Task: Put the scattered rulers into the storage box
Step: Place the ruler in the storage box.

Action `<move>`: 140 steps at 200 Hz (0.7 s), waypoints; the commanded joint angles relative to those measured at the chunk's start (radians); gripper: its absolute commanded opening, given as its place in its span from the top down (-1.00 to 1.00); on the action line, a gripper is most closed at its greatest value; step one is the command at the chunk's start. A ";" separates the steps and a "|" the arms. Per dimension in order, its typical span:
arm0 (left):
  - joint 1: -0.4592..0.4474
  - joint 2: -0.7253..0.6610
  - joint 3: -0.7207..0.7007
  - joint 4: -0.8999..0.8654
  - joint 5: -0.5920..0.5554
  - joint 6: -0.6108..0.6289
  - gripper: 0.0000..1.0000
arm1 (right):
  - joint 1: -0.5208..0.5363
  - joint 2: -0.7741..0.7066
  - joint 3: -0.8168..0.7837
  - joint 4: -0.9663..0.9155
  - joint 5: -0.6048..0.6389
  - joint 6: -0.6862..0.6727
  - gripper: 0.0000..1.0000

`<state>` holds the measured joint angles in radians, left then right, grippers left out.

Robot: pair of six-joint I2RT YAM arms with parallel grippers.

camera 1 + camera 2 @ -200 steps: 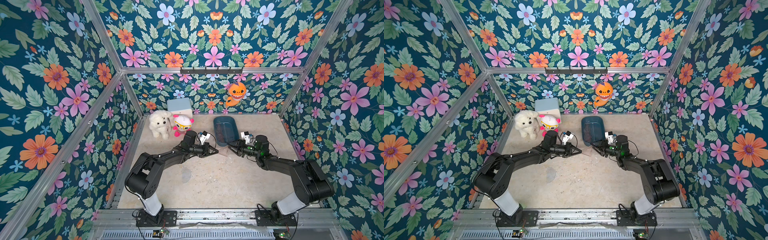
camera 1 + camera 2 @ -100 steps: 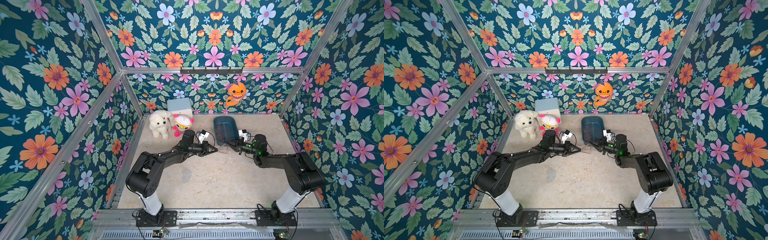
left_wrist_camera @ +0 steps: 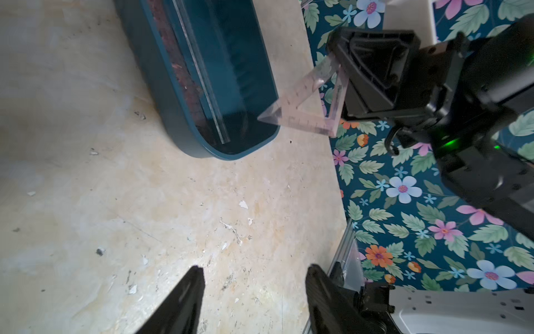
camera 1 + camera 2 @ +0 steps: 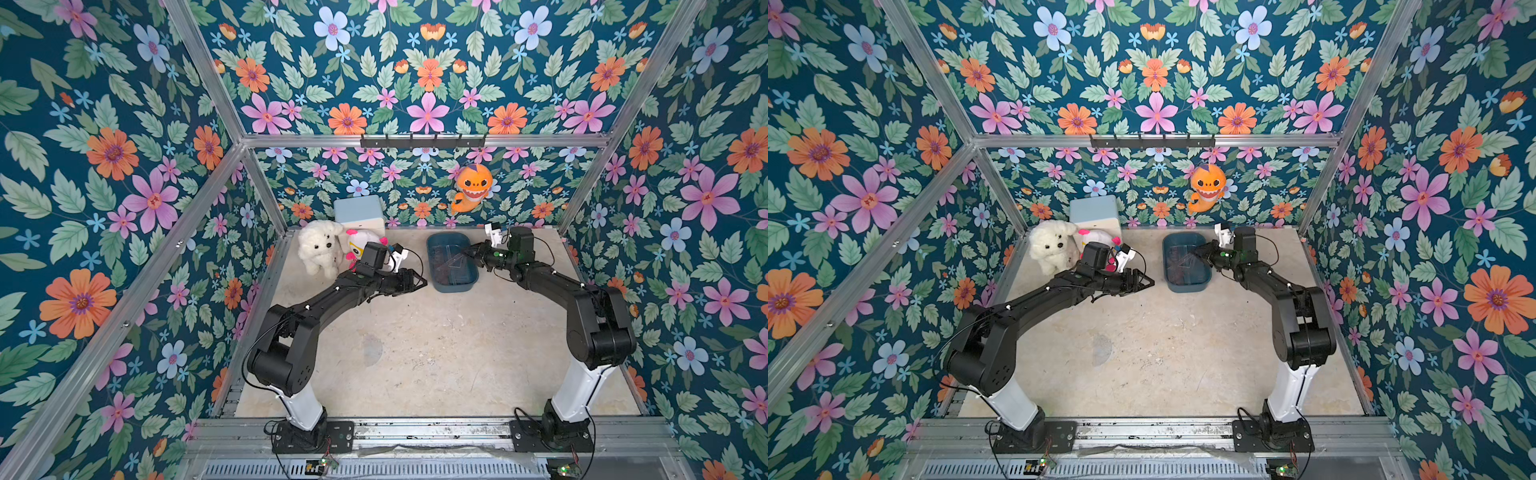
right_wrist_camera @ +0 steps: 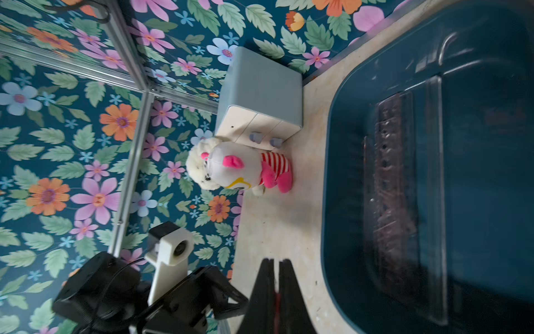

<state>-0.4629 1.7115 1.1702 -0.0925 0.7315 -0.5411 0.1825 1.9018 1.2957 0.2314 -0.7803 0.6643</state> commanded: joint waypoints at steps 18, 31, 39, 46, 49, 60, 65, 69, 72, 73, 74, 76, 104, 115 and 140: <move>0.025 0.046 0.043 -0.096 -0.081 0.071 -0.23 | -0.001 0.148 0.205 -0.259 0.131 -0.191 1.00; 0.033 0.065 0.059 -0.095 -0.074 0.070 -0.23 | 0.000 0.206 0.269 -0.273 0.145 -0.197 1.00; 0.035 0.078 0.067 -0.094 -0.071 0.073 -0.23 | -0.001 0.242 0.307 -0.279 0.143 -0.197 1.00; 0.038 0.087 0.074 -0.095 -0.070 0.073 -0.23 | 0.000 0.271 0.340 -0.292 0.138 -0.199 1.00; 0.038 0.090 0.077 -0.095 -0.070 0.074 -0.23 | 0.000 0.282 0.353 -0.296 0.137 -0.200 1.00; 0.042 0.101 0.081 -0.092 -0.068 0.075 -0.23 | 0.000 0.315 0.385 -0.303 0.130 -0.202 1.00; 0.044 0.105 0.083 -0.093 -0.066 0.075 -0.23 | 0.002 0.327 0.398 -0.307 0.127 -0.206 1.00; 0.045 0.109 0.085 -0.093 -0.066 0.075 -0.23 | 0.003 0.336 0.406 -0.312 0.127 -0.210 1.00; 0.046 0.111 0.085 -0.093 -0.063 0.075 -0.23 | 0.004 0.340 0.412 -0.315 0.128 -0.213 1.00; 0.046 0.112 0.085 -0.092 -0.064 0.075 -0.23 | 0.005 0.342 0.415 -0.317 0.129 -0.215 1.00; 0.046 0.113 0.086 -0.092 -0.062 0.076 -0.23 | 0.005 0.344 0.416 -0.319 0.129 -0.216 1.00; 0.047 0.115 0.086 -0.092 -0.061 0.075 -0.23 | 0.006 0.348 0.420 -0.321 0.130 -0.218 1.00; 0.054 0.133 0.094 -0.086 -0.053 0.075 -0.23 | 0.016 0.397 0.471 -0.364 0.129 -0.250 1.00; 0.058 0.139 0.095 -0.084 -0.051 0.075 -0.23 | 0.017 0.416 0.490 -0.379 0.129 -0.258 1.00; 0.066 0.147 0.097 -0.081 -0.049 0.075 -0.22 | 0.018 0.453 0.528 -0.401 0.129 -0.266 1.00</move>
<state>-0.4049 1.8542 1.2606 -0.1818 0.6731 -0.4805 0.1986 2.3299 1.7947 -0.1303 -0.6544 0.4267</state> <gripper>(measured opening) 0.615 0.057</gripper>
